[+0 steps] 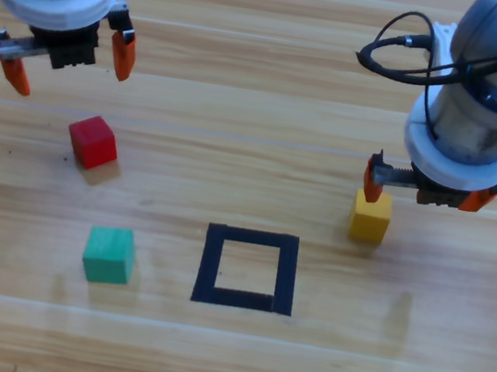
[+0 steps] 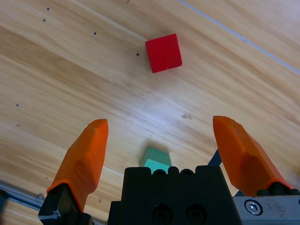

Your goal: Stack the blocks in the rectangular block: red at the bottom, yellow in the middle, green on top

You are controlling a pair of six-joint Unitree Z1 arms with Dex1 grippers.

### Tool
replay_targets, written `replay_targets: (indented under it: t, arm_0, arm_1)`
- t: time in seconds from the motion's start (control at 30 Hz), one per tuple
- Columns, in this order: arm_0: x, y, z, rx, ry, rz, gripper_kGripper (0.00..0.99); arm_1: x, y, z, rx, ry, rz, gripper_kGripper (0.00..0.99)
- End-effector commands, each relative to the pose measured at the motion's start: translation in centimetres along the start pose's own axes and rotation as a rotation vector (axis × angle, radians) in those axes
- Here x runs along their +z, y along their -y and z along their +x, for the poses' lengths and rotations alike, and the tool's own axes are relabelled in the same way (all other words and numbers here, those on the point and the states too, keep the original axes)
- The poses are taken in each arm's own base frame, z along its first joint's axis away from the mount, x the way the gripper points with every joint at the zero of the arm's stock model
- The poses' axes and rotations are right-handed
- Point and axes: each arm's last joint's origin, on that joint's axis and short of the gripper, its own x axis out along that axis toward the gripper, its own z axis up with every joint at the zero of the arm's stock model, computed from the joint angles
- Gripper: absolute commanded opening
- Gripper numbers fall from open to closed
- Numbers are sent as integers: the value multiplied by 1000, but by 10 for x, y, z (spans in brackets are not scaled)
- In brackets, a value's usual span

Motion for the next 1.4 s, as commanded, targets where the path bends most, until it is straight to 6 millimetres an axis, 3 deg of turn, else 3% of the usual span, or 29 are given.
replay_targets:
  t: [0.03, 0.33, 0.47, 0.77, 0.97, 1.13, 1.27, 1.4]
  arm_0:
    - [27, 8, 54, 112, -107, -91, 950]
    - [54, 7, 82, 96, -203, -171, 950]
    - [61, 15, 97, 87, -222, -177, 950]
    - [63, 35, 139, 109, -260, -166, 950]
    - [64, 37, 151, 111, -268, -160, 950]
    - [65, 37, 161, 114, -270, -161, 950]
    - [64, 35, 171, 114, -272, -167, 948]
    - [61, 28, 182, 106, -283, -180, 948]
  arm_1:
    - [5, -6, 51, -29, -90, 21, 990]
    - [9, -12, 65, 26, -104, 21, 983]
    - [14, -9, 71, 43, -105, 36, 980]
    - [22, -4, 82, 67, -107, 56, 976]
    - [24, -5, 90, 81, -112, 58, 940]
    - [24, -6, 97, 85, -120, 62, 810]
    - [24, -4, 106, 76, -134, 69, 790]
    - [25, -4, 111, 77, -134, 60, 402]
